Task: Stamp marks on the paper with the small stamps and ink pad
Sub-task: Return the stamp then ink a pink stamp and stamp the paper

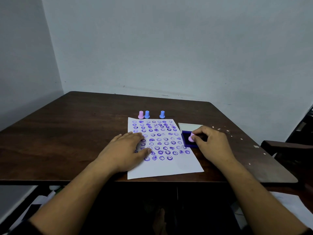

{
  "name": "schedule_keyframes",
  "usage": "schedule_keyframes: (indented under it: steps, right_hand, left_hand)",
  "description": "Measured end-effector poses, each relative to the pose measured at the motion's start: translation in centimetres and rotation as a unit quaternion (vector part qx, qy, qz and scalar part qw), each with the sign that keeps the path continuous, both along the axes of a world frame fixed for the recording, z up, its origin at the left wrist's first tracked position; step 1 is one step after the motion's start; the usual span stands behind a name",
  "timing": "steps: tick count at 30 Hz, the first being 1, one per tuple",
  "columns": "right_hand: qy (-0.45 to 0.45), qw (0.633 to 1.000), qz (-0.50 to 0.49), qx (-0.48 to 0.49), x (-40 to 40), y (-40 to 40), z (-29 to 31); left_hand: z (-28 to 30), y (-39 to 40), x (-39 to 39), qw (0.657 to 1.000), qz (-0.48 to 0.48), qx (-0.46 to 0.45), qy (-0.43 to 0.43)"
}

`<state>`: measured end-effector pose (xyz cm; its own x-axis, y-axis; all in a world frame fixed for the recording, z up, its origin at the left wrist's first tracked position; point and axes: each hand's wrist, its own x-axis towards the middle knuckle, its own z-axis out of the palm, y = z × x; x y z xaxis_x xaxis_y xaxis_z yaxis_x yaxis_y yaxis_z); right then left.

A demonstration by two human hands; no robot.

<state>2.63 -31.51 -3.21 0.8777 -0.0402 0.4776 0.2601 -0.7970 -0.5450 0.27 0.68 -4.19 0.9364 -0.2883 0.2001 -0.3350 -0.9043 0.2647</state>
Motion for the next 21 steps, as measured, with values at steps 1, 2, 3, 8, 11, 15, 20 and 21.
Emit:
schedule_keyframes:
  steps: [1, 2, 3, 8, 11, 15, 20, 21]
  right_hand:
    - [-0.002, 1.000, 0.002, 0.005, -0.1, 0.0, 0.1]
    - [-0.007, 1.000, 0.003, 0.016, -0.2, 0.0, 0.2]
    - [-0.012, 0.999, 0.005, 0.030, -0.4, 0.1, 0.4]
    - [-0.005, 0.992, 0.063, 0.105, -2.4, 1.5, 0.7]
    - [0.012, 0.984, 0.101, 0.148, -3.6, 2.7, 0.0]
    - [0.028, 0.979, 0.121, 0.165, -4.9, 3.8, -0.7]
    - [0.022, 0.981, 0.138, 0.131, -5.5, 4.0, -0.8]
    - [0.021, 0.981, 0.143, 0.127, -5.6, 3.9, -0.8]
  left_hand:
    - [0.0, 0.0, 0.0, 1.000, 0.000, 0.000, 0.001]
    - [0.0, 0.0, 0.0, 1.000, 0.001, 0.000, 0.001]
    - [0.0, 0.0, 0.0, 1.000, 0.001, 0.001, 0.001]
    - [0.0, 0.0, 0.0, 1.000, -0.002, -0.003, -0.009]
    - [-0.1, 0.0, 0.0, 1.000, -0.004, -0.003, -0.005]
    - [-0.2, 0.0, 0.1, 1.000, -0.002, -0.003, -0.014]
    - [-0.3, 0.1, 0.1, 1.000, -0.001, -0.009, -0.008]
    - [-0.3, 0.1, 0.2, 1.000, -0.001, -0.008, -0.006]
